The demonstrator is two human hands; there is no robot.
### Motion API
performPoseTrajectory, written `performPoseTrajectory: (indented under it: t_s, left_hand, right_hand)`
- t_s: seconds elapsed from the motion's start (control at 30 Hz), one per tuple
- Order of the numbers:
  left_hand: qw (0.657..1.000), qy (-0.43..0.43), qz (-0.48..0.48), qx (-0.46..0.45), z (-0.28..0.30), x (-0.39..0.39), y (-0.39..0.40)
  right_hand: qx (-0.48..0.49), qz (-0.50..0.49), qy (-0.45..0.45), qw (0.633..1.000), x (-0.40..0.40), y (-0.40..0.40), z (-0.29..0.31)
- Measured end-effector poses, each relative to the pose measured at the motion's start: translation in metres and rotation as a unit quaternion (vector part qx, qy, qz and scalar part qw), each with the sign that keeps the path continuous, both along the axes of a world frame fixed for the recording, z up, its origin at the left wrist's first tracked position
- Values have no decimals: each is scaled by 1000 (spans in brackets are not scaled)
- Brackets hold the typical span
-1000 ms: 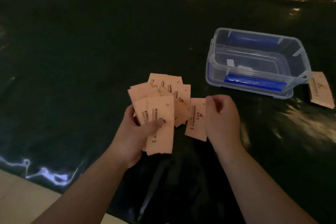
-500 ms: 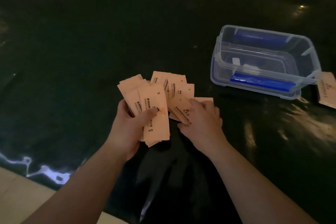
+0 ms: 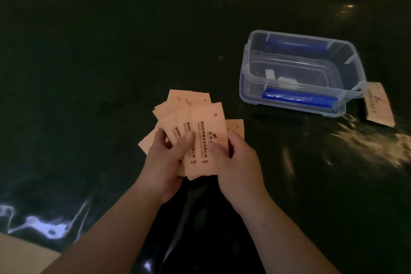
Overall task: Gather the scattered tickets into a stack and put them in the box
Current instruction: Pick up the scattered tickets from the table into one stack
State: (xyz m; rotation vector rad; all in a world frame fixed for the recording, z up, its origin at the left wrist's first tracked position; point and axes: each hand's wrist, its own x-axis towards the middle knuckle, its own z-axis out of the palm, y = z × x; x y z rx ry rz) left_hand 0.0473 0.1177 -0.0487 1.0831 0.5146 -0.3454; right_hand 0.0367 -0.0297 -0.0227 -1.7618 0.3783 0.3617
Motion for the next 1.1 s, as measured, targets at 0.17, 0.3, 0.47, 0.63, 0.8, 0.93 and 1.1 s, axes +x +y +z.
performPoseTrajectory:
  t_s: [0.17,0.3,0.47,0.63,0.8,0.93,1.1]
  left_hand:
    - [995,-27,-43,82,4,-2,9]
    - [996,-19,-10,91,5,-1,19]
    - [994,-10,3,106,8,2,29]
    - [993,-3,12,120,11,4,27]
    - [992,-6,14,125,12,5,29]
    - [998,14,-9,66,7,5,31]
    - [998,-8,-25,55,5,1,37]
  right_hand:
    - [12,82,14,996,3,8,-1]
    - [-154,46,55,985,12,0,-13]
    - [-440,-28,81,894,20,-9,-36]
    - [-311,-83,132,937,33,-12,-39]
    - [-149,-200,23,968,22,-27,-19]
    - [1,-131,11,991,12,4,2]
    - [-51,13,0,999,10,25,3]
